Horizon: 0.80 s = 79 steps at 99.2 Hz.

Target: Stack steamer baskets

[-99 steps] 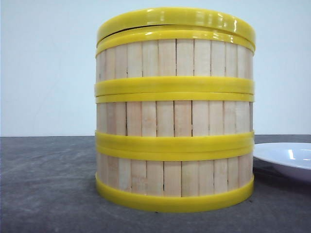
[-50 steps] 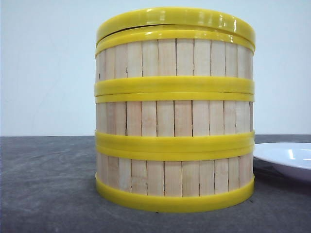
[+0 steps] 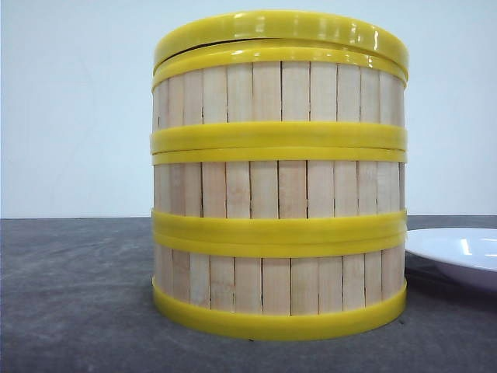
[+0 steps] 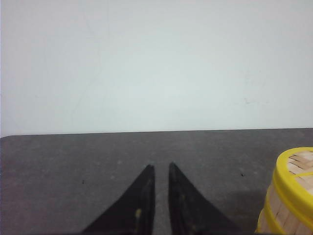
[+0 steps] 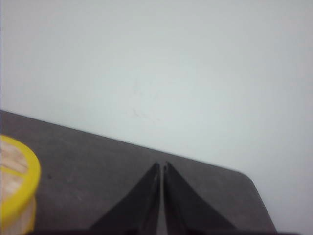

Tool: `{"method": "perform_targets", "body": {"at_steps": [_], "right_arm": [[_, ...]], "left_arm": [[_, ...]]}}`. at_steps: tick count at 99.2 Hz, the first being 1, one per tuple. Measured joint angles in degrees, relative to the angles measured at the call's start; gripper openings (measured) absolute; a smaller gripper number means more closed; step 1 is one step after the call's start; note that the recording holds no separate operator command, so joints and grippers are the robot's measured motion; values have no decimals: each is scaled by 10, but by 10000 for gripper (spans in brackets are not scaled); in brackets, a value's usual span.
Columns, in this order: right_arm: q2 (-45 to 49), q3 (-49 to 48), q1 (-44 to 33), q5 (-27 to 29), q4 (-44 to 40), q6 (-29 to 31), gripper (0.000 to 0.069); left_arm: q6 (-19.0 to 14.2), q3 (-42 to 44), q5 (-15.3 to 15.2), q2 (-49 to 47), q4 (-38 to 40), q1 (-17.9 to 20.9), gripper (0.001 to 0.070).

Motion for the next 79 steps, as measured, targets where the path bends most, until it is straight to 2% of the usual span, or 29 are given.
{"method": "perform_targets", "body": {"at_steps": [11,19,30,38,50,64,79], "right_arm": [[-47,-14,-48,-58,-81,10,7],[-93,-54,-89,-86,-75,15,7],[-126,-143,-153,-120,22,26,7],[-123,-223,-202,-182,114,51,7],[-122,-303,-235,-264,185,96,7],[-124,-365,-249,-263,283,121,7],[-122,-373,-258,-258,251,126,7]], "left_arm": [[0,0,0,0,0,0,25],[0,0,0,0,0,0,25],[0,0,0,0,0,0,25],[0,0,0,0,0,0,25],[0,0,0,-1,0,0,25],[0,0,0,-1,0,0,25],[0,0,0,-1,0,0,25]]}}
